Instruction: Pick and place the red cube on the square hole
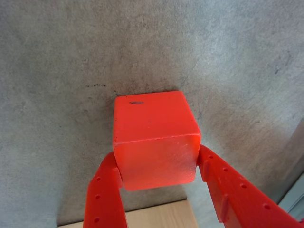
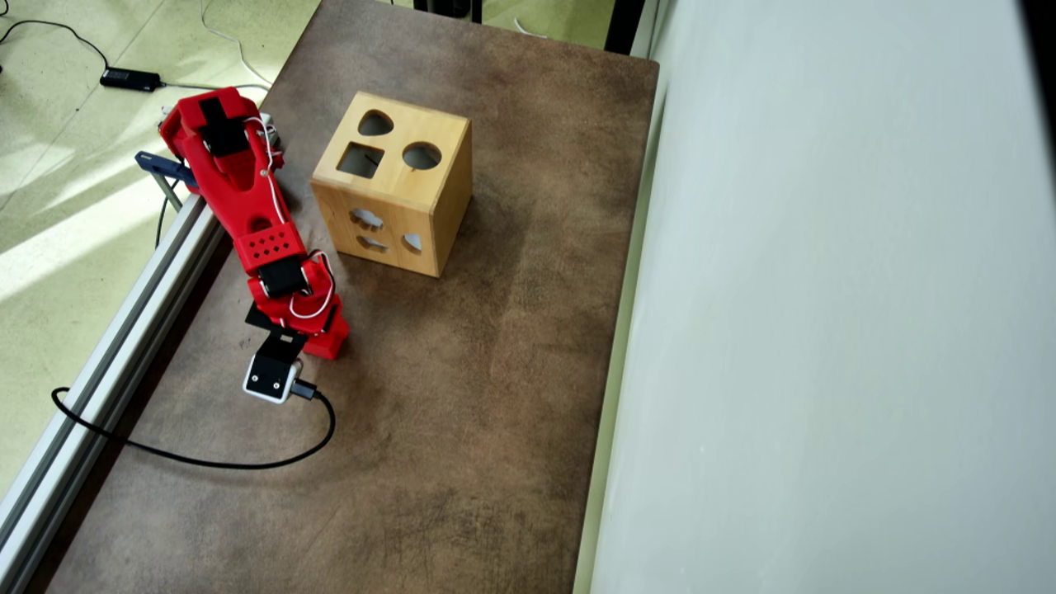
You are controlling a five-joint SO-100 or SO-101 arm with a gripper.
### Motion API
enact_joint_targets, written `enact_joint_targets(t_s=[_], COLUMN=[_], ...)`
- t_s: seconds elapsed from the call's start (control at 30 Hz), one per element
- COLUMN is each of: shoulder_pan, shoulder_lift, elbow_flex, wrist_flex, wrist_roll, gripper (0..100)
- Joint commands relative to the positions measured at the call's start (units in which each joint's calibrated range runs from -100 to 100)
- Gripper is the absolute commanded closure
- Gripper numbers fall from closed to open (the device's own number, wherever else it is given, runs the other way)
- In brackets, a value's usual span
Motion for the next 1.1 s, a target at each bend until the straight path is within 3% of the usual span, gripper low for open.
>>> enact_joint_targets(t_s=[0.0,0.43,0.67,1.07], shoulder_pan=[0.1,0.1,0.2,0.6], shoulder_lift=[-7.0,-17.0,-20.0,-27.3], elbow_flex=[-2.4,-1.5,-2.4,-2.4], wrist_flex=[0.3,1.1,10.0,16.4], wrist_roll=[0.0,-0.1,-0.2,-0.2], gripper=[81,81,81,81])
